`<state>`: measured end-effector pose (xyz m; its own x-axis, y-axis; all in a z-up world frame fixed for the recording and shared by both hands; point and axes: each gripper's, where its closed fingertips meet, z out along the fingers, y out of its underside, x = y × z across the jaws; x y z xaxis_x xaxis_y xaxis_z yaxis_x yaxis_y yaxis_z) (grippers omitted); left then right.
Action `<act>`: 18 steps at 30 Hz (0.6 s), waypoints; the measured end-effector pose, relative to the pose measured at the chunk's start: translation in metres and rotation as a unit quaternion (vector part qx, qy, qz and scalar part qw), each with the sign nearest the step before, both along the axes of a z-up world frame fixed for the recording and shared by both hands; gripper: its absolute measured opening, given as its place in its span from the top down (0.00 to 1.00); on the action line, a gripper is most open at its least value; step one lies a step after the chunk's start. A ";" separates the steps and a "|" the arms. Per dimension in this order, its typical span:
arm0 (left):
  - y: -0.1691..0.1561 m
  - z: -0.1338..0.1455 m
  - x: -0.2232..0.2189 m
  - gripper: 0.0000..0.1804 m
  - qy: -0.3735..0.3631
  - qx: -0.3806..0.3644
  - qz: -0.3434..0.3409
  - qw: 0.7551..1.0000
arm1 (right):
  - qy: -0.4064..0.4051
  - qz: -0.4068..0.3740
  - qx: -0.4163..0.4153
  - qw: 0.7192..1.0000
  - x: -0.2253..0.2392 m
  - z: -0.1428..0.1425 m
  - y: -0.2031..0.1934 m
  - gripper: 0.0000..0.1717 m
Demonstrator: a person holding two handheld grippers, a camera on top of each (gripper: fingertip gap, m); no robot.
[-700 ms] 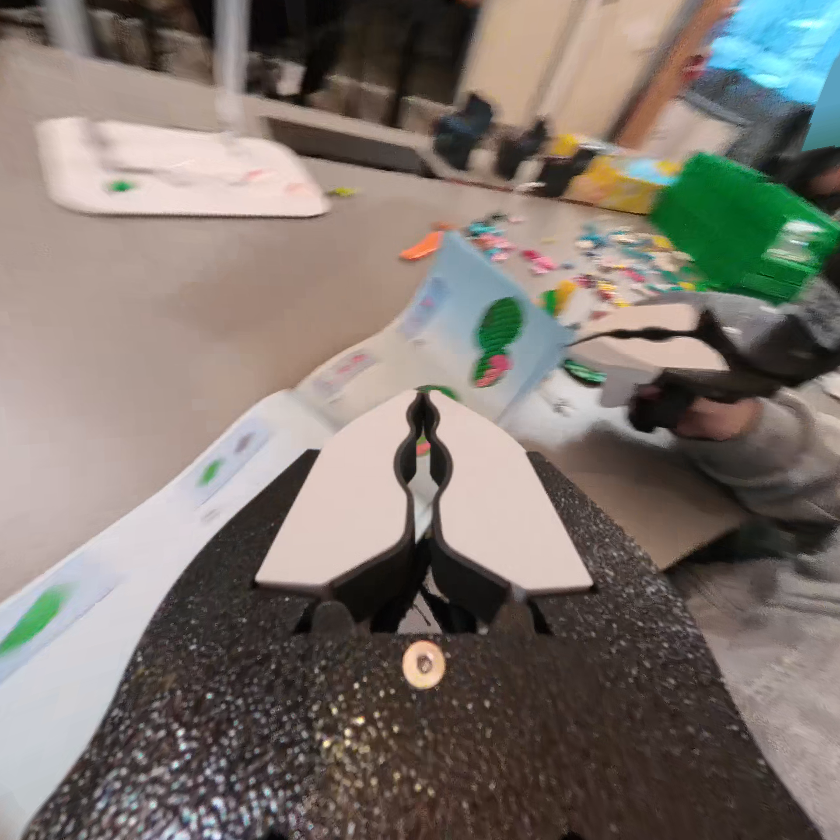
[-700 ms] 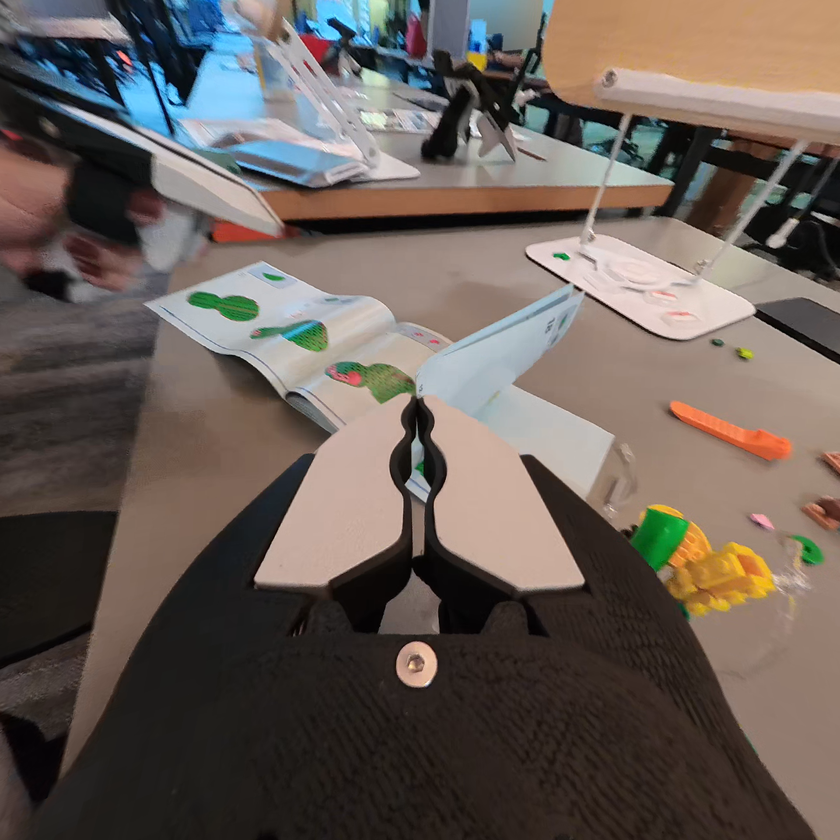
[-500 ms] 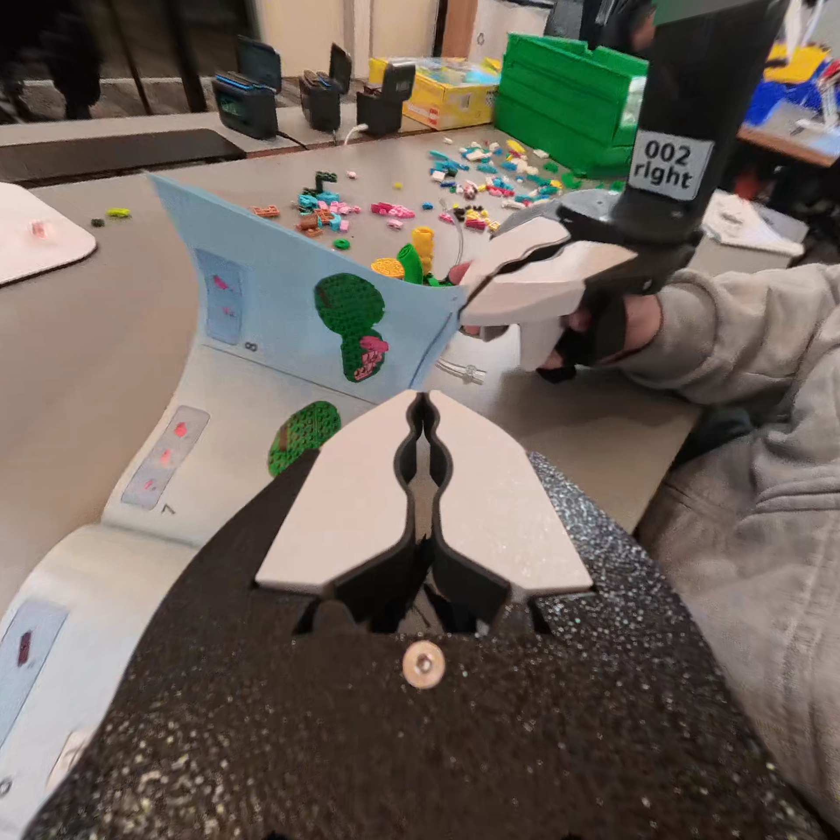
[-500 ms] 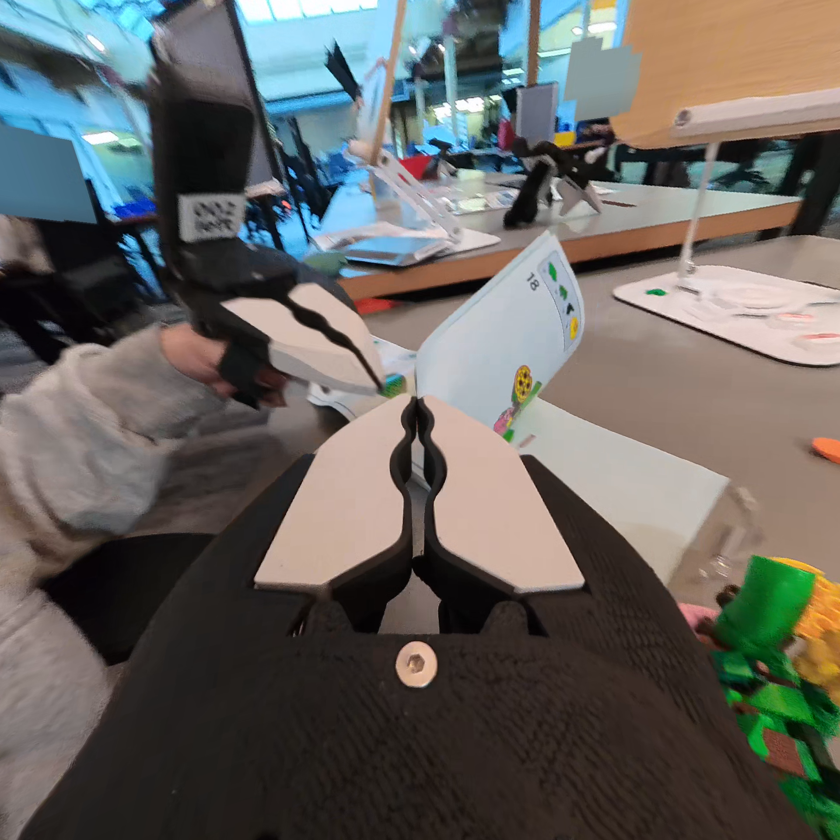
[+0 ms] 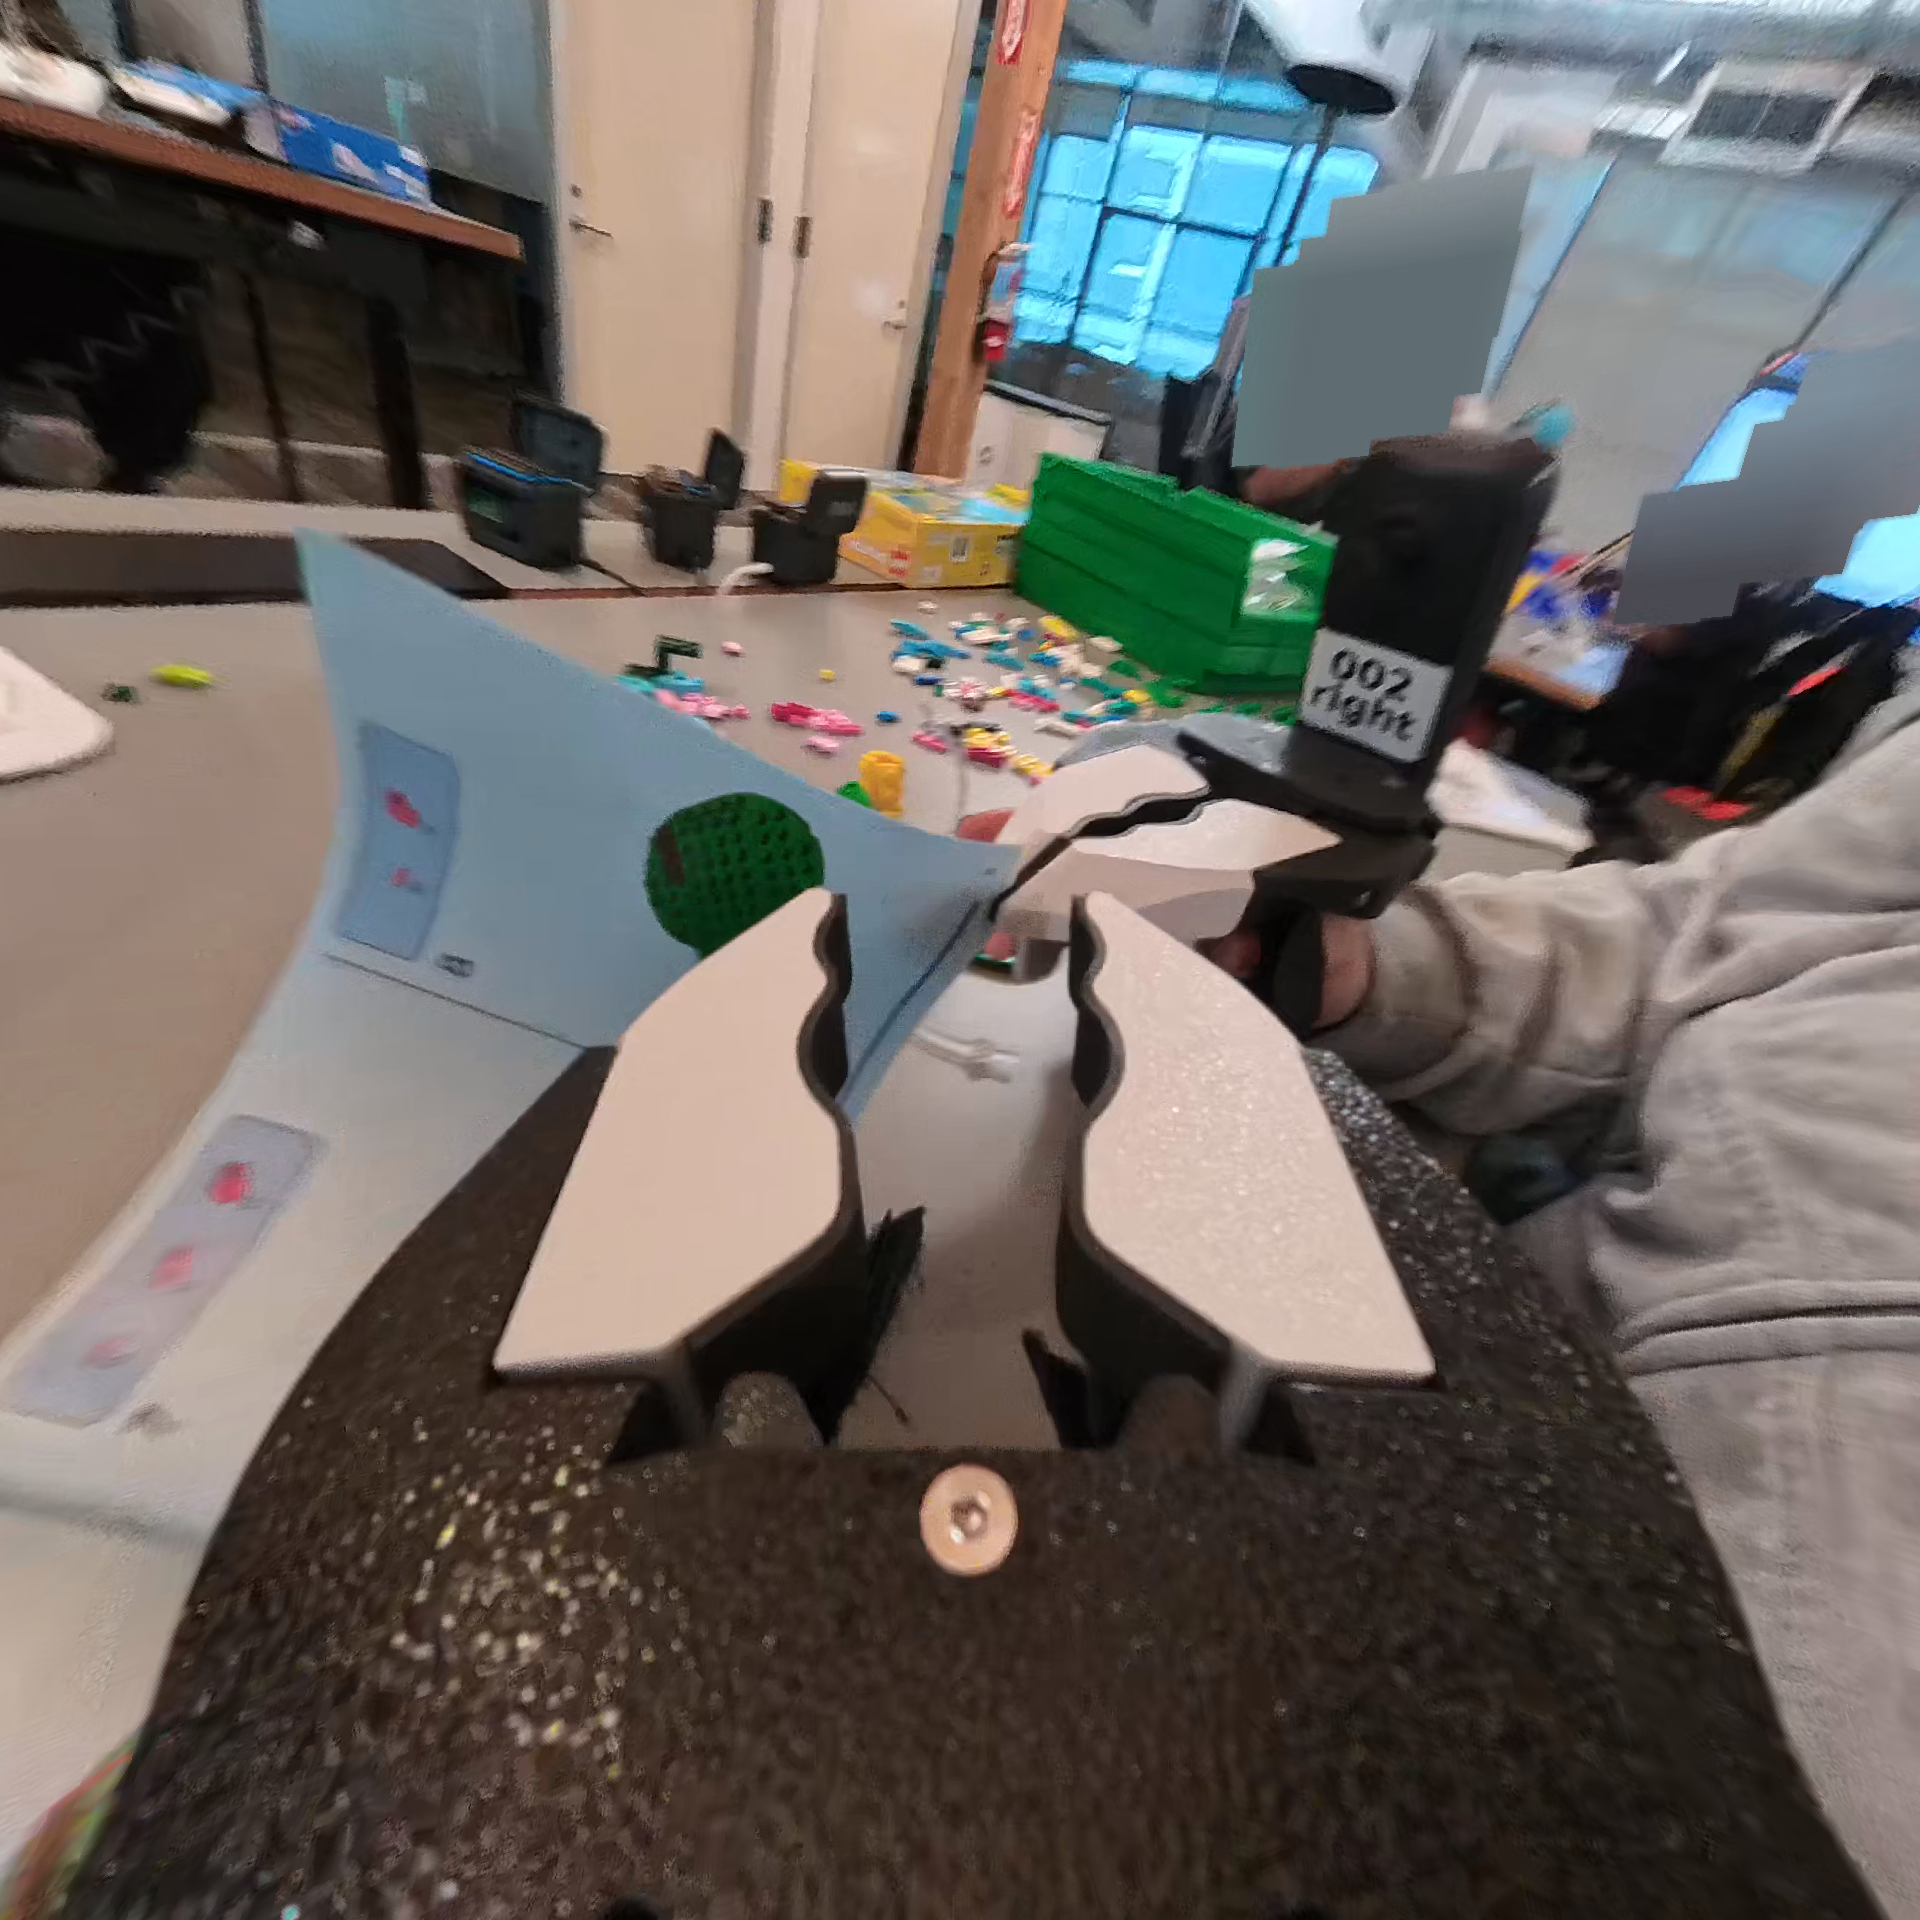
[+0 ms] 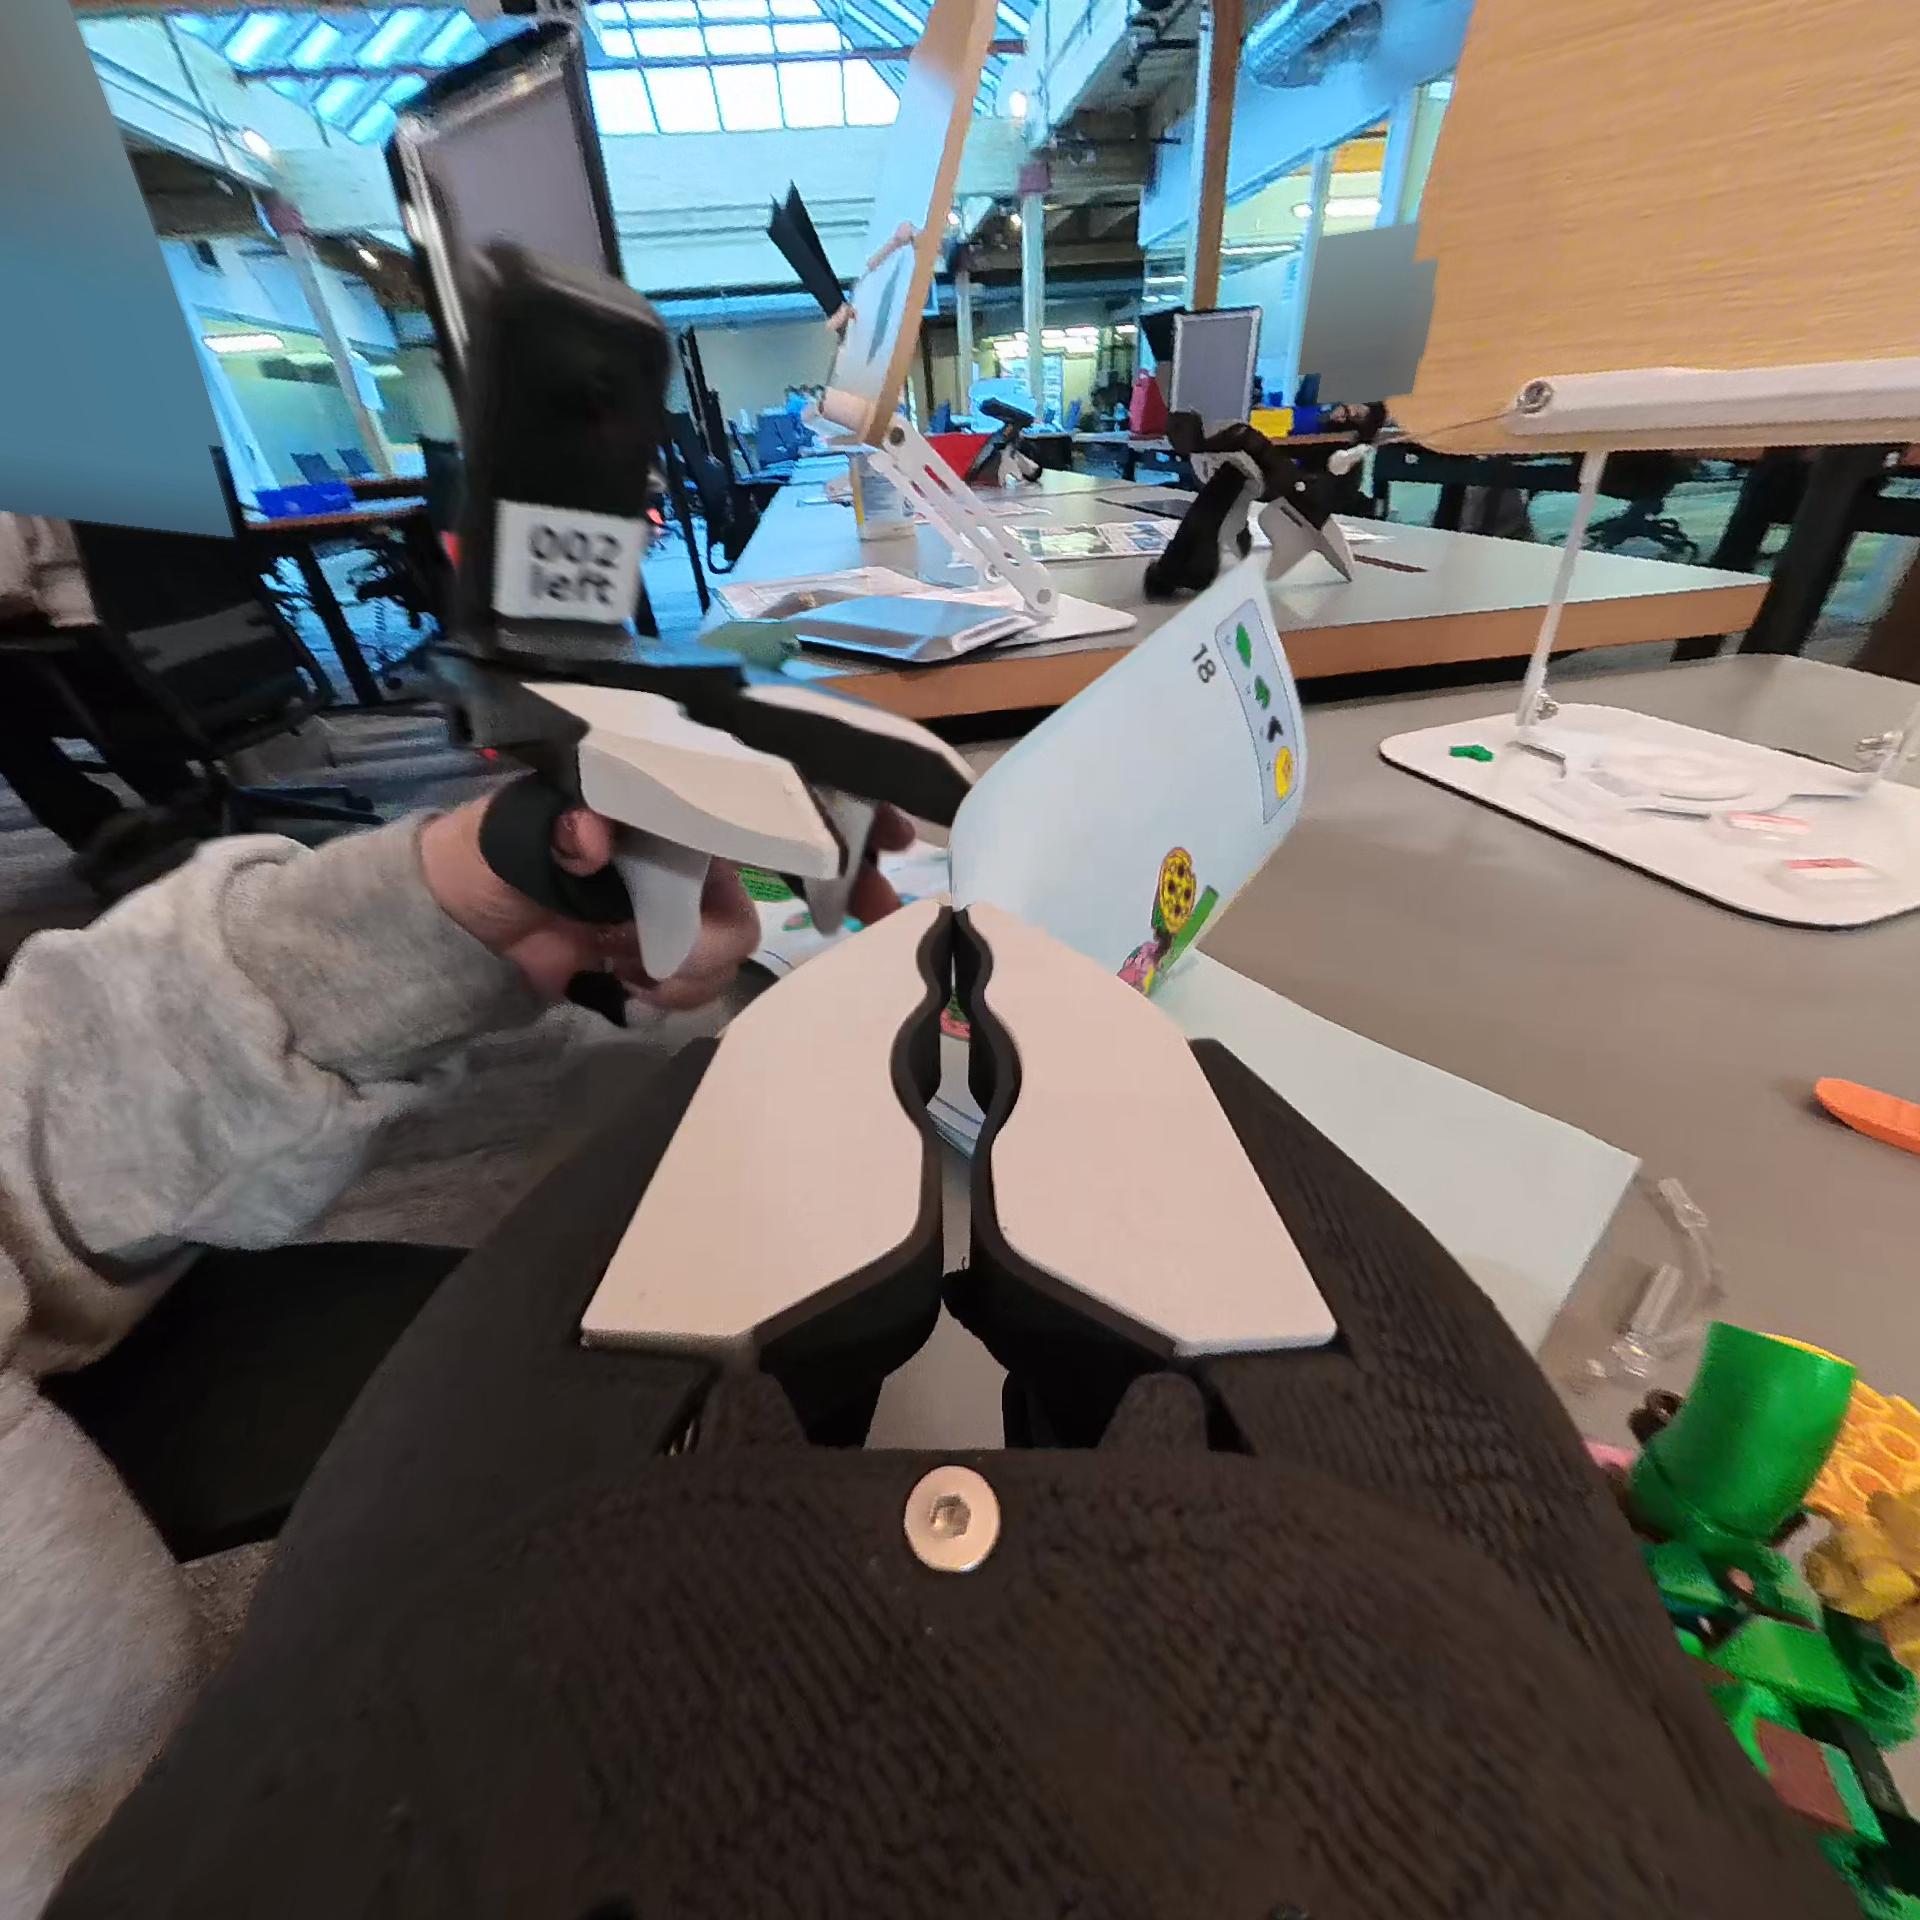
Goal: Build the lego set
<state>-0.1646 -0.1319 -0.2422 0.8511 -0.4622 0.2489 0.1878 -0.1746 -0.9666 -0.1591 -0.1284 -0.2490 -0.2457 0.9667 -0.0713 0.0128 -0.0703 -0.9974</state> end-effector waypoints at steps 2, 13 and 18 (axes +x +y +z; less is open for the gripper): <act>-0.002 -0.001 0.010 0.75 -0.050 -0.014 -0.046 0.998 | 0.011 0.024 -0.020 0.999 0.002 0.004 -0.005 1.00; -0.014 -0.004 0.038 0.77 -0.019 0.001 -0.128 0.992 | 0.048 0.105 -0.103 0.988 0.009 0.017 -0.015 1.00; -0.015 0.002 0.027 0.81 -0.003 0.021 -0.100 0.995 | 0.054 0.117 -0.111 0.985 0.009 0.019 -0.015 1.00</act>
